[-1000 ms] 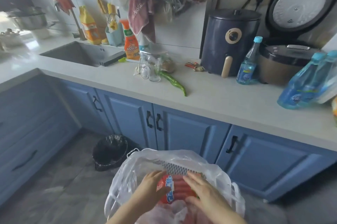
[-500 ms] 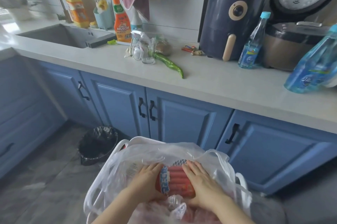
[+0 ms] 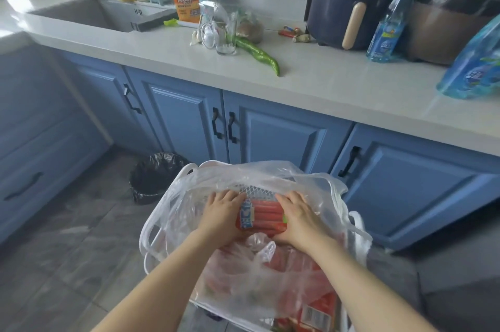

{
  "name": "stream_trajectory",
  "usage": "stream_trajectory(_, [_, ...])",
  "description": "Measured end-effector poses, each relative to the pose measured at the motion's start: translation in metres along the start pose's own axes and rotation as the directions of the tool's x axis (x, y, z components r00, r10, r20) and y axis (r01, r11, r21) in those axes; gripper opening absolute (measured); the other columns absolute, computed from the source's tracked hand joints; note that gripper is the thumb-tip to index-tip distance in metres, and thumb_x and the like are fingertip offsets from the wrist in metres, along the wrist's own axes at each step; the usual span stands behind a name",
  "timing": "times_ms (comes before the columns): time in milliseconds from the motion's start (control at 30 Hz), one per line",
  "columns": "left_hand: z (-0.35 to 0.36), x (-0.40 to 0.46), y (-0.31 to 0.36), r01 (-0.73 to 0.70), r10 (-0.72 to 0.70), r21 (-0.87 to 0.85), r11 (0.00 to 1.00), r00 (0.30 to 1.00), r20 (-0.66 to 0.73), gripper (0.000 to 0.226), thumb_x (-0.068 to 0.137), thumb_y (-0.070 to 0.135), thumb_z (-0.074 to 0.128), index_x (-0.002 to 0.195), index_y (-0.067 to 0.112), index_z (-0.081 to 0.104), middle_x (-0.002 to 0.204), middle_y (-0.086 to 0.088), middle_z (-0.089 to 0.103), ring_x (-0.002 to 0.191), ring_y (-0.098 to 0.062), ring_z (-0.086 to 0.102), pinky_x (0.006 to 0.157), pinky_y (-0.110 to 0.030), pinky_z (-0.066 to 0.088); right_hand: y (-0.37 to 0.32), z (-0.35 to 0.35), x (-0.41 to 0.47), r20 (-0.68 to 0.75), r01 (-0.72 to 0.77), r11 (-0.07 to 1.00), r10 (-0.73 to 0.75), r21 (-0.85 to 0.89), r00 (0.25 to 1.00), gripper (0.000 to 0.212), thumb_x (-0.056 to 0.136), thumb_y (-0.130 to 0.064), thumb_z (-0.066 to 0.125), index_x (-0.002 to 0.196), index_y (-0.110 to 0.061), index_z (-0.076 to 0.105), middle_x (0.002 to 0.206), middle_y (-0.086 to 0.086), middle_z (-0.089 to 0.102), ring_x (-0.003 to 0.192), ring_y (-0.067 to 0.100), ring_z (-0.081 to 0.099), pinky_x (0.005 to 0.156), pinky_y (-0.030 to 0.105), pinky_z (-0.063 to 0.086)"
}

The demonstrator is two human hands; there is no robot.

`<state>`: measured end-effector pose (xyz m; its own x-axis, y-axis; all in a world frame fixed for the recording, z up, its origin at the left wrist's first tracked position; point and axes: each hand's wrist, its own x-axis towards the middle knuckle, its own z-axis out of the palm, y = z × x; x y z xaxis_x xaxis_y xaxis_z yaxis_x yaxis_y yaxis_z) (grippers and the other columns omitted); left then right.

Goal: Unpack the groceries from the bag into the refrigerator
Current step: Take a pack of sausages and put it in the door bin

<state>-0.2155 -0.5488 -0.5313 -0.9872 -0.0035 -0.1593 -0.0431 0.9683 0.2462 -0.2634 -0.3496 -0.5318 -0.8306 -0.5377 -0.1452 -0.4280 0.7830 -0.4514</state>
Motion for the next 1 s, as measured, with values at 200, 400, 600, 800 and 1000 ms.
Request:
stream_trajectory(200, [-0.039, -0.001, 0.001, 0.042, -0.038, -0.156, 0.987, 0.999, 0.027, 0.063, 0.056, 0.048, 0.082, 0.111, 0.031, 0.057, 0.104, 0.012, 0.060, 0.100, -0.015, 0.057, 0.093, -0.035, 0.044, -0.013, -0.031, -0.005, -0.048, 0.028, 0.993, -0.023, 0.116, 0.999, 0.099, 0.060, -0.043, 0.086, 0.143, -0.023, 0.035, 0.123, -0.010, 0.038, 0.113, 0.009, 0.043, 0.099, 0.028, 0.040])
stream_trajectory(400, [-0.087, -0.024, 0.009, 0.094, -0.052, -0.336, 0.937, 0.990, 0.134, 0.043, 0.066, 0.030, 0.084, 0.105, 0.025, 0.067, 0.075, 0.022, 0.057, 0.066, 0.008, 0.055, 0.059, -0.002, 0.043, -0.041, -0.062, -0.025, -0.032, 0.050, 0.914, -0.041, 0.403, 0.999, 0.078, 0.063, -0.012, 0.088, 0.131, -0.010, 0.050, 0.112, -0.007, 0.051, 0.101, 0.003, 0.047, 0.096, 0.010, 0.037])
stream_trajectory(600, [-0.116, -0.069, 0.012, -0.054, 0.060, -0.262, 0.963, 0.998, 0.014, 0.083, 0.059, 0.047, 0.083, 0.133, 0.030, 0.049, 0.117, 0.017, 0.045, 0.111, -0.007, 0.038, 0.099, -0.026, 0.038, -0.058, -0.071, -0.058, -0.025, 0.075, 0.964, -0.071, 0.254, 0.997, 0.092, 0.066, -0.038, 0.084, 0.145, -0.025, 0.039, 0.139, -0.011, 0.042, 0.130, 0.007, 0.031, 0.114, 0.029, 0.022])
stream_trajectory(800, [-0.139, -0.112, 0.025, -0.113, 0.124, -0.190, 0.975, 0.991, 0.048, 0.089, 0.053, 0.057, 0.078, 0.133, 0.037, 0.046, 0.115, 0.023, 0.038, 0.112, -0.005, 0.031, 0.098, -0.028, 0.039, -0.083, -0.082, -0.118, -0.078, 0.076, 0.975, -0.061, 0.208, 0.995, 0.090, 0.070, -0.044, 0.079, 0.146, -0.033, 0.033, 0.139, -0.012, 0.040, 0.129, 0.006, 0.027, 0.113, 0.027, 0.024])
stream_trajectory(1000, [-0.196, -0.113, 0.102, -0.282, 0.291, -0.193, 0.940, 0.956, 0.021, 0.084, 0.059, 0.047, 0.083, 0.134, 0.029, 0.048, 0.122, 0.012, 0.045, 0.113, -0.007, 0.030, 0.102, -0.031, 0.037, -0.074, -0.154, -0.178, -0.228, 0.005, 0.980, 0.042, 0.199, 0.973, 0.087, 0.066, -0.044, 0.082, 0.142, -0.026, 0.043, 0.133, -0.009, 0.046, 0.125, 0.010, 0.032, 0.111, 0.033, 0.030])
